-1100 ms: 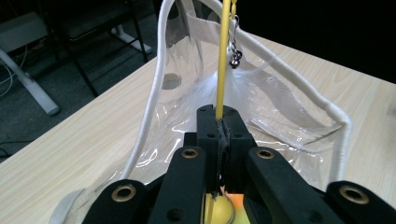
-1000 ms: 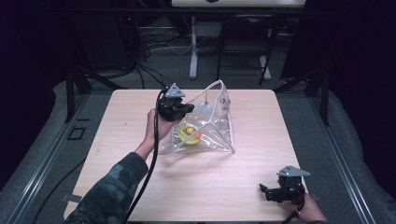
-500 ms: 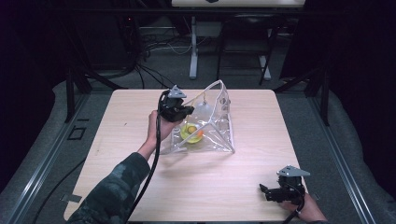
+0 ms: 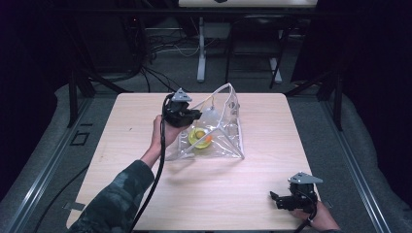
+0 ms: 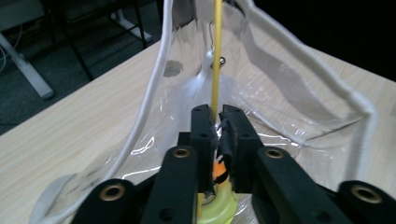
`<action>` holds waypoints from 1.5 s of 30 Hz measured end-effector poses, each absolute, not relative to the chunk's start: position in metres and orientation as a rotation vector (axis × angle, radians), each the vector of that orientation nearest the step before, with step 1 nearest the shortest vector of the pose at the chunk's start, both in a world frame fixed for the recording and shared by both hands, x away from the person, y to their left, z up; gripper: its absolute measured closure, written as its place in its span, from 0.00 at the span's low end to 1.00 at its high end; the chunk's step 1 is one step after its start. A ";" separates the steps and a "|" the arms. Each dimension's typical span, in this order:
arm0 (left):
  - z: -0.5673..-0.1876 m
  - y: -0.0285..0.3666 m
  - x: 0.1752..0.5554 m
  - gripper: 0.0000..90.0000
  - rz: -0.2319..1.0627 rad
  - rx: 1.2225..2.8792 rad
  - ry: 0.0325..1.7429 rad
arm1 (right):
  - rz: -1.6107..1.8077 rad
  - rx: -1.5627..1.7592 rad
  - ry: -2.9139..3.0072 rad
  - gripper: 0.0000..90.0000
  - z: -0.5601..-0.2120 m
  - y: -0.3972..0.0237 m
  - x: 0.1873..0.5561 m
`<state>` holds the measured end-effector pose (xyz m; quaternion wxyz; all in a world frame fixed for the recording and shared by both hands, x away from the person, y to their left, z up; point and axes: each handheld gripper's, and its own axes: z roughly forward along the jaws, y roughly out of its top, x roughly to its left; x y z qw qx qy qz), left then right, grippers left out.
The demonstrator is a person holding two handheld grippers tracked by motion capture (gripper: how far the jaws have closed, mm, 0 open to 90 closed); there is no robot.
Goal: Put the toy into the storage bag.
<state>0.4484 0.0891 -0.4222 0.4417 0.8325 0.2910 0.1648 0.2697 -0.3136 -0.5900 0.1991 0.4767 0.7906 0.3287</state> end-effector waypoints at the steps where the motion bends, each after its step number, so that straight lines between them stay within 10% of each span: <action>1: -0.422 0.089 0.448 0.86 0.409 2.066 0.722 | 0.919 1.333 2.211 0.00 -0.590 -0.314 0.270; 21: -0.387 0.135 0.424 0.23 0.580 2.057 0.784 | 0.919 1.332 2.210 0.00 -0.590 -0.314 0.270; 45: -0.400 0.214 0.399 0.03 0.680 2.106 0.948 | 0.918 1.333 2.209 0.00 -0.590 -0.313 0.270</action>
